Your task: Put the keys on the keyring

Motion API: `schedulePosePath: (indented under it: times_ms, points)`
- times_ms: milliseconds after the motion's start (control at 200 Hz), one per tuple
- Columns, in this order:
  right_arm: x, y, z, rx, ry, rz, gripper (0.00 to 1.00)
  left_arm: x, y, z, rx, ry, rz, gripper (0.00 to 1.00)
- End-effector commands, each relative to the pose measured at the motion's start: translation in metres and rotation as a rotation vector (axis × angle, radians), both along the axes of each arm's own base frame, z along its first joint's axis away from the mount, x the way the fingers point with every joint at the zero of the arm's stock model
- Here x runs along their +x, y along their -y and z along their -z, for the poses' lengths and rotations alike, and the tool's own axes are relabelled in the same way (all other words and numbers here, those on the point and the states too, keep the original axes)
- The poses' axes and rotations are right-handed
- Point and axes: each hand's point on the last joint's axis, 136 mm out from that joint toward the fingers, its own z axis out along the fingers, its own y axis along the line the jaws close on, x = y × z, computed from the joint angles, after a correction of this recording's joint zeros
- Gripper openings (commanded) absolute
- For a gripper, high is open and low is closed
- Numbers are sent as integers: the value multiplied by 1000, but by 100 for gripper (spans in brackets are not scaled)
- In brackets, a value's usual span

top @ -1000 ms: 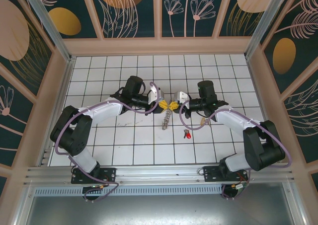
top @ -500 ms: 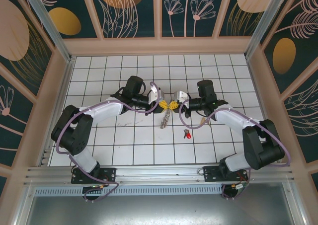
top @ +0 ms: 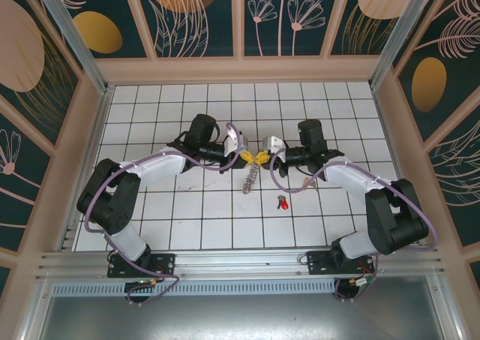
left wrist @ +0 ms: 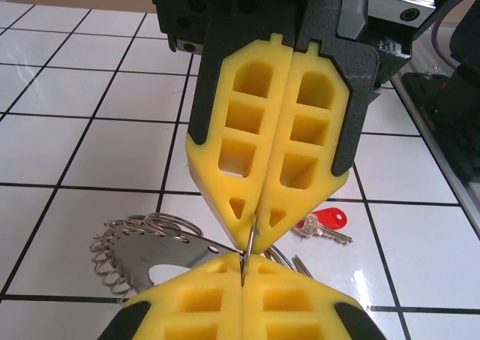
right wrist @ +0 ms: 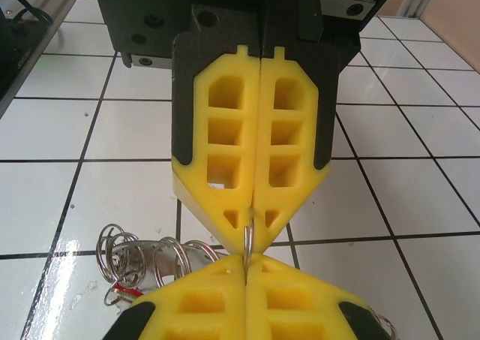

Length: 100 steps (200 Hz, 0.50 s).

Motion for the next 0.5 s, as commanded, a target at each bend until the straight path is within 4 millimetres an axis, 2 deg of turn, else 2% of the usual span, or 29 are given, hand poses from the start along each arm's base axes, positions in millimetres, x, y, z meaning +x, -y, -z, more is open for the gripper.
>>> schedulePosePath:
  times_ms: [0, 75, 175, 190, 210, 340, 440, 495]
  points:
    - [2, -4, -18, 36, 51, -37, 5, -1, 5, -11, -33, 22, 17, 0]
    - [1, -1, -19, 25, 55, -16, 8, 0, 4, -13, -45, 31, -5, 0]
    - [-1, 8, -22, 17, 53, 28, 18, 9, 4, -24, -73, 45, -63, 0]
    - [-1, 10, -23, 20, 49, 38, 19, 6, 2, -17, -65, 25, -72, 0]
    - [-2, 12, -24, 23, 44, 50, 22, 7, 2, -18, -71, 22, -82, 0]
    - [-5, 28, -38, 75, -18, 137, 29, 11, 0, -26, -121, 7, -133, 0]
    - [12, 44, -50, 124, -105, 346, 31, 15, -1, -29, -135, -6, -173, 0]
    - [25, 57, -54, 155, -189, 502, 28, 16, -1, -31, -144, -11, -186, 0]
